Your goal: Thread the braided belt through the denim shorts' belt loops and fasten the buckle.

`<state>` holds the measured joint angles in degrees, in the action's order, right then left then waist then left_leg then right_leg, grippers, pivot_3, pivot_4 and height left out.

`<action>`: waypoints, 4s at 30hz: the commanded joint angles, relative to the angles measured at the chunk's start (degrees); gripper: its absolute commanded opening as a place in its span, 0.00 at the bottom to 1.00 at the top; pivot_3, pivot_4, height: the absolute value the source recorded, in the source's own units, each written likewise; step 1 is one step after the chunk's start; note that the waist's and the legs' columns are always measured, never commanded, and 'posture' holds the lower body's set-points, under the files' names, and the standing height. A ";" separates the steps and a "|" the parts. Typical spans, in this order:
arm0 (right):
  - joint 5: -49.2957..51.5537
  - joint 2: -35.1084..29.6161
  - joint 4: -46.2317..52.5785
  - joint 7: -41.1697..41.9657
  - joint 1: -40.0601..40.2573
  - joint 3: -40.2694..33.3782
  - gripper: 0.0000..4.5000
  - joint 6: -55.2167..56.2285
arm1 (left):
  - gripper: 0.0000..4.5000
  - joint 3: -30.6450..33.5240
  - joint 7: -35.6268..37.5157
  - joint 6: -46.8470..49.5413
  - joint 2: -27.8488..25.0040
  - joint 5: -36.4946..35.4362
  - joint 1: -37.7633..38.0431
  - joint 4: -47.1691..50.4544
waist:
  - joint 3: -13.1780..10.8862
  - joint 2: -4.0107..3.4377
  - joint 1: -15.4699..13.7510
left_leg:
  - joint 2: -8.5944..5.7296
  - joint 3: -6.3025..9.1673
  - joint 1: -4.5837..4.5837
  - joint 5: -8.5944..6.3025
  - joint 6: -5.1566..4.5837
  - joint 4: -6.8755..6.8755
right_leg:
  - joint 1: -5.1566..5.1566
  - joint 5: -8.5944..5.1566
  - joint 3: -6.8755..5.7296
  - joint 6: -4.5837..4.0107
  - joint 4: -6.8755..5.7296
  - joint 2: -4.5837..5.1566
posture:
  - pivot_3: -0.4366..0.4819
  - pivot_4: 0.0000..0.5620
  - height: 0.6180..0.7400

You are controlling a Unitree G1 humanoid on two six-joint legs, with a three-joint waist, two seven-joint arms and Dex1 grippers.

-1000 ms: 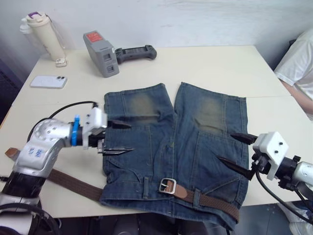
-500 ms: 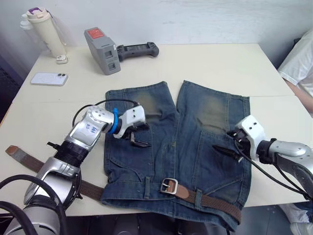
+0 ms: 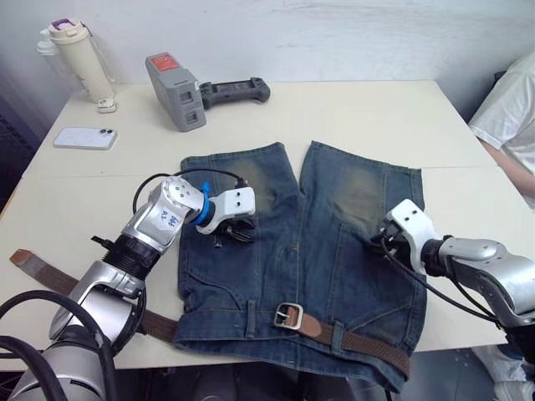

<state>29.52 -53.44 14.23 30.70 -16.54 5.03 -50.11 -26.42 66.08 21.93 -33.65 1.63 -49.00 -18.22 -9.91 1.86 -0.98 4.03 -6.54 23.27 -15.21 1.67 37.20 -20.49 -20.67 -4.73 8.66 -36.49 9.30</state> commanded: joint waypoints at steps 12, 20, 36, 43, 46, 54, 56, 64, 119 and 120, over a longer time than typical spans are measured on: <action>-14.72 3.96 -11.11 2.82 -13.45 5.77 0.00 10.95 | 0.01 5.24 -4.44 7.51 3.48 0.95 -0.67 -5.29 | 0.02 -0.02 0.23 | 0.00 -0.12 0.01 0.01 -0.01 0.06 | -0.10 0.03 0.14 0.05 -0.08 0.01 | 0.48 0.27 1.00; -21.71 9.96 -27.39 6.12 -22.37 8.37 0.00 19.08 | 0.01 5.83 -9.81 -0.01 4.19 4.23 -4.99 -16.11 | 0.00 -0.05 0.23 | 0.00 -0.17 0.04 0.01 0.00 0.00 | -0.17 0.04 0.15 0.07 -0.08 0.01 | 0.48 0.27 1.00; -23.52 17.97 -35.93 3.45 -26.09 5.93 0.00 23.38 | 0.01 6.19 -7.70 -4.44 2.68 4.73 -7.69 -23.19 | 0.00 -0.05 2.13 | 0.01 -0.20 0.02 0.06 0.01 -0.03 | -0.20 0.04 0.17 0.07 -0.39 0.01 | 0.48 0.27 1.00; -22.83 16.85 -33.70 5.43 -24.83 3.95 0.08 21.67 | 0.20 7.43 -5.08 -2.83 1.46 3.39 -6.04 -20.14 | 0.00 -0.06 2.70 | 0.01 -0.20 0.01 0.06 0.01 -0.07 | -0.19 0.04 0.18 0.07 -0.42 0.01 | 0.48 0.27 1.00; -20.27 15.14 -28.83 7.18 -24.16 1.37 0.29 19.23 | 0.34 8.90 -2.69 0.77 -0.07 1.58 -5.07 -16.48 | -0.01 -0.07 2.70 | 0.01 -0.21 0.01 0.06 0.01 -0.10 | -0.21 0.04 0.18 0.07 -0.41 0.01 | 0.48 0.27 1.00; -16.26 8.15 -9.76 15.43 -20.41 -0.81 0.99 15.95 | 0.99 16.83 3.17 18.52 -7.45 -6.60 -2.90 -5.34 | -0.14 -0.24 2.90 | 0.03 -0.38 0.17 0.05 0.01 -0.22 | -0.57 0.04 0.23 0.07 -0.43 0.01 | 0.48 0.27 1.00; -12.42 6.69 -3.02 18.93 -18.99 -1.65 0.99 13.50 | 0.99 20.62 3.55 25.99 -9.53 -10.08 -2.73 -2.65 | -0.20 -0.28 2.90 | 0.10 -0.50 0.24 0.06 0.02 -0.24 | -0.78 0.04 0.23 0.07 -0.53 0.00 | 0.48 0.27 1.00; -1.02 4.96 14.29 24.28 -15.24 -3.00 0.99 5.09 | 0.99 32.74 7.99 40.28 -19.00 -21.80 8.74 14.72 | -0.50 -0.27 2.47 | 0.10 -0.35 0.74 0.05 0.01 -0.06 | -1.10 0.04 0.13 0.08 -0.52 0.00 | 0.48 0.27 1.00; -3.87 9.65 5.84 41.26 -29.34 8.96 0.99 16.73 | 0.99 95.25 -70.36 67.54 11.14 -80.21 52.65 13.15 | 0.24 -1.37 0.58 | 0.21 -0.34 -0.24 -0.25 0.24 -0.03 | -0.55 -0.03 0.12 -0.26 -0.61 0.17 | 0.48 0.27 1.00; -3.92 9.58 5.81 41.17 -29.32 8.88 0.99 16.72 | 0.99 95.10 -72.09 66.60 11.59 -81.65 52.34 13.00 | 0.25 -1.38 0.53 | 0.21 -0.32 -0.25 -0.25 0.24 -0.04 | -0.53 -0.03 0.12 -0.26 -0.59 0.18 | 0.48 0.27 1.00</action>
<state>25.53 -42.99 18.90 72.17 -44.56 16.40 -33.79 71.05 0.18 90.32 -23.53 -81.30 2.88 -2.89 -9.66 0.48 -0.45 4.24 -6.85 23.02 -15.46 1.91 37.16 -21.02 -20.70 -4.61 8.40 -37.08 9.47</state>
